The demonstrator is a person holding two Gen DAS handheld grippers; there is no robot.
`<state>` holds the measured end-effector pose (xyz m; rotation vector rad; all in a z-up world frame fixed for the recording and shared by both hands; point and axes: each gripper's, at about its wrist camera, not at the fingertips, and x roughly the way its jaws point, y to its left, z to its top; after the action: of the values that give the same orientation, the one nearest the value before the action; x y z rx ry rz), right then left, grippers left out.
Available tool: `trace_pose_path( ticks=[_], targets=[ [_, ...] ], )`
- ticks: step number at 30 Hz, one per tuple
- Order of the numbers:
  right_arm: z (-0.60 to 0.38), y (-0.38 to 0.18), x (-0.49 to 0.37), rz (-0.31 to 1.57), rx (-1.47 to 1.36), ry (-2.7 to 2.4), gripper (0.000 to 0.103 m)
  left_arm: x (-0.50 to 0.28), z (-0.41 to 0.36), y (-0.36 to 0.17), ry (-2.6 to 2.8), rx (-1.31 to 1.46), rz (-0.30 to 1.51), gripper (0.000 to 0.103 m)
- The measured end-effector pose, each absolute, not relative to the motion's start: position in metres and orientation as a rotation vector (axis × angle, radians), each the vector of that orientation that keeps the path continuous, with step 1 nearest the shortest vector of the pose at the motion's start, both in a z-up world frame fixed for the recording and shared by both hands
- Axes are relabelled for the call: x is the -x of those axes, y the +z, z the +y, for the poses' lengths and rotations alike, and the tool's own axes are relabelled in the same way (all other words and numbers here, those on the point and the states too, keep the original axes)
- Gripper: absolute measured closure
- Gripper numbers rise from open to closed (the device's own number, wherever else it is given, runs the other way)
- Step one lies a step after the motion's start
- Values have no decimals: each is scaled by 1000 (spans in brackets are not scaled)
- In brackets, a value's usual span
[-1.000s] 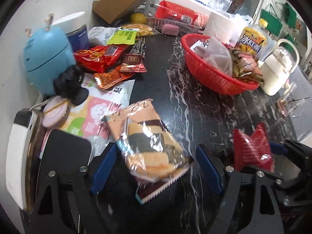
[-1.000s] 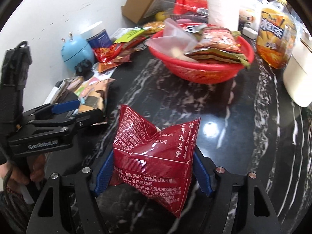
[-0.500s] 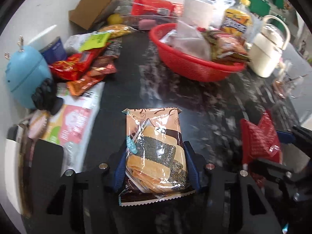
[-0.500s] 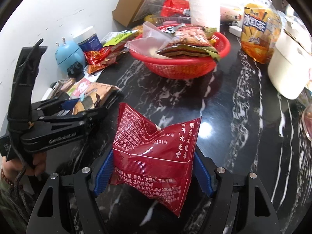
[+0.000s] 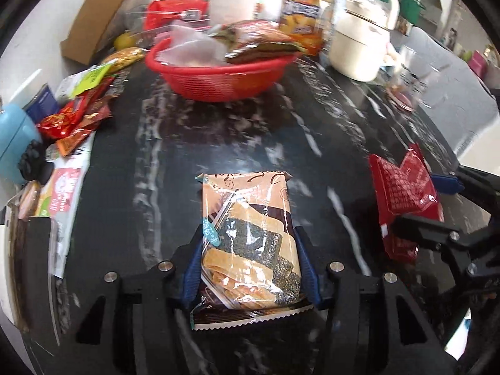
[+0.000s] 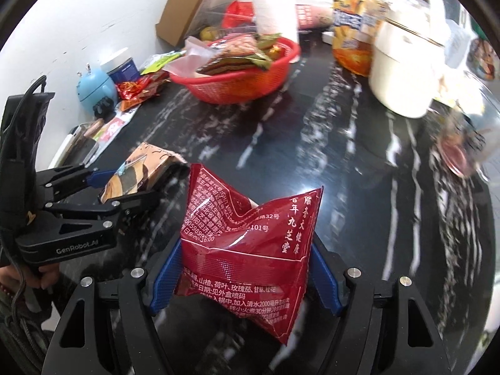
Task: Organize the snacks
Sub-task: 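Carry the seaweed-biscuit packet and red bag over the red basket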
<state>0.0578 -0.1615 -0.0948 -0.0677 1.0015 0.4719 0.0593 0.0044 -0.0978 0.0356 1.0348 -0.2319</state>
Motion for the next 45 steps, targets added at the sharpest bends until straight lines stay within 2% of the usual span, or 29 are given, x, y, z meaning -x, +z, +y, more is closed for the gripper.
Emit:
trace_pose_path(
  ticks=[5, 10, 24, 26, 28, 45],
  targets=[
    [-179, -95, -47, 1011, 43, 456, 25, -51, -11, -98, -269, -57, 1039, 51],
    [-183, -102, -42, 1028, 45, 434, 12, -47, -21, -99, -242, -111, 1033, 51],
    [-178, -104, -47, 999, 48, 423, 13, -48, -18, -100, -229, -96, 1026, 49],
    [-177, -109, -47, 1008, 50, 421, 15, -48, -19, -100, -226, -95, 1022, 49],
    [-176, -109, -45, 993, 59, 415, 29, -47, -19, -100, -228, -96, 1015, 50],
    [-182, -104, -23, 998, -34, 488, 32, -25, -27, -74, -330, -74, 953, 52]
  ],
)
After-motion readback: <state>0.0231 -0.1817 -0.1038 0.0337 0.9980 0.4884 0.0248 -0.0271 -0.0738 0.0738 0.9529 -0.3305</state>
